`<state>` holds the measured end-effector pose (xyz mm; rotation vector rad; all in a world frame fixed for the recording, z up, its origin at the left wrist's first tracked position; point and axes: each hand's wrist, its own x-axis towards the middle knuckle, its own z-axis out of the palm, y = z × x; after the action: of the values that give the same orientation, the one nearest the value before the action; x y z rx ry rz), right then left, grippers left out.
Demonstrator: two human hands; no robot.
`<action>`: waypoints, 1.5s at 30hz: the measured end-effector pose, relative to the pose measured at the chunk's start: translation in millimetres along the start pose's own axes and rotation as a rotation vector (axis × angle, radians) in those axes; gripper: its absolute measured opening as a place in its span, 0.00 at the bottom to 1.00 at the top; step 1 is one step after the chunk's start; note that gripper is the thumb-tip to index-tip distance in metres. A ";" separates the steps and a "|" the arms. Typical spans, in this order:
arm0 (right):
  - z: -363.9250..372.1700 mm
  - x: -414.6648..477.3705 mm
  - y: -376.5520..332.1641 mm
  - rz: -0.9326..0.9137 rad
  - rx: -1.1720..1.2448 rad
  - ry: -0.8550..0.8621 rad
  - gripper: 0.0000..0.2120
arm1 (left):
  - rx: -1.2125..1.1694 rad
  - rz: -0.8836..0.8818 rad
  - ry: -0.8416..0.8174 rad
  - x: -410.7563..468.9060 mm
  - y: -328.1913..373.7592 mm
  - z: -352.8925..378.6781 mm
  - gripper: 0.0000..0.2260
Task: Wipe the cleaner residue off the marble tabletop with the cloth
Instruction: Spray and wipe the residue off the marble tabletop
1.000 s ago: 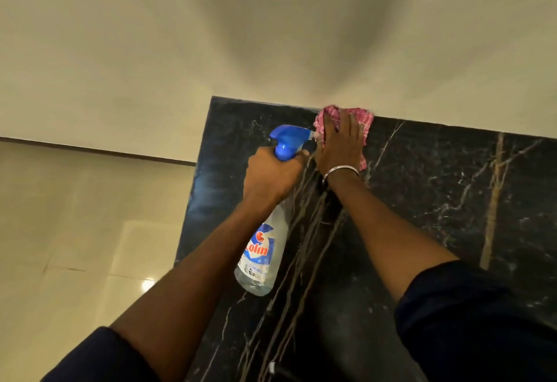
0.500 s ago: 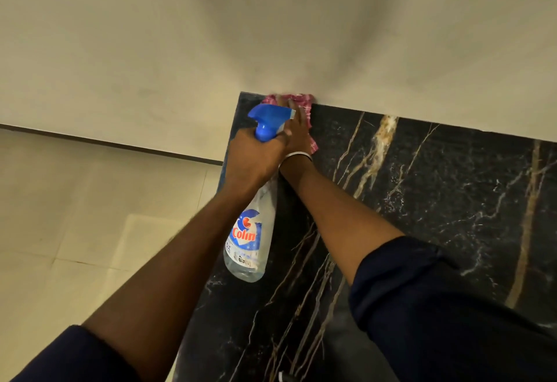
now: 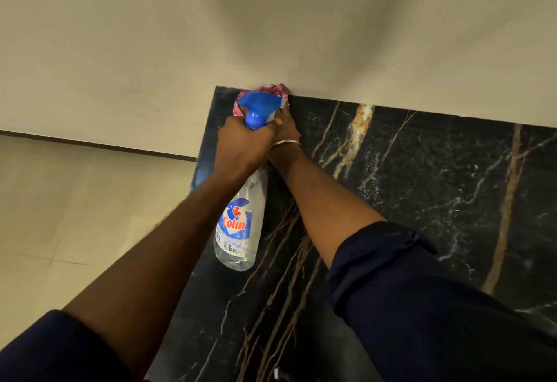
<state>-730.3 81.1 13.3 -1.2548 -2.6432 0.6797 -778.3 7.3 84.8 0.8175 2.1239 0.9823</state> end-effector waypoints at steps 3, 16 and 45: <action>-15.7 -15.1 42.0 0.113 -0.111 -0.088 0.16 | 0.003 0.000 -0.012 -17.4 16.4 24.8 0.15; -103.2 -141.6 287.2 0.201 -0.245 0.054 0.26 | -0.031 0.047 -0.159 -114.0 110.6 205.7 0.06; -174.2 -246.6 470.4 0.547 -0.225 0.311 0.27 | -0.057 0.084 -0.273 -142.3 148.1 297.1 0.08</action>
<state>-188.2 211.1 -28.7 -1.9935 -2.1727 0.2114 -429.0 98.5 95.8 0.9612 1.8343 0.9120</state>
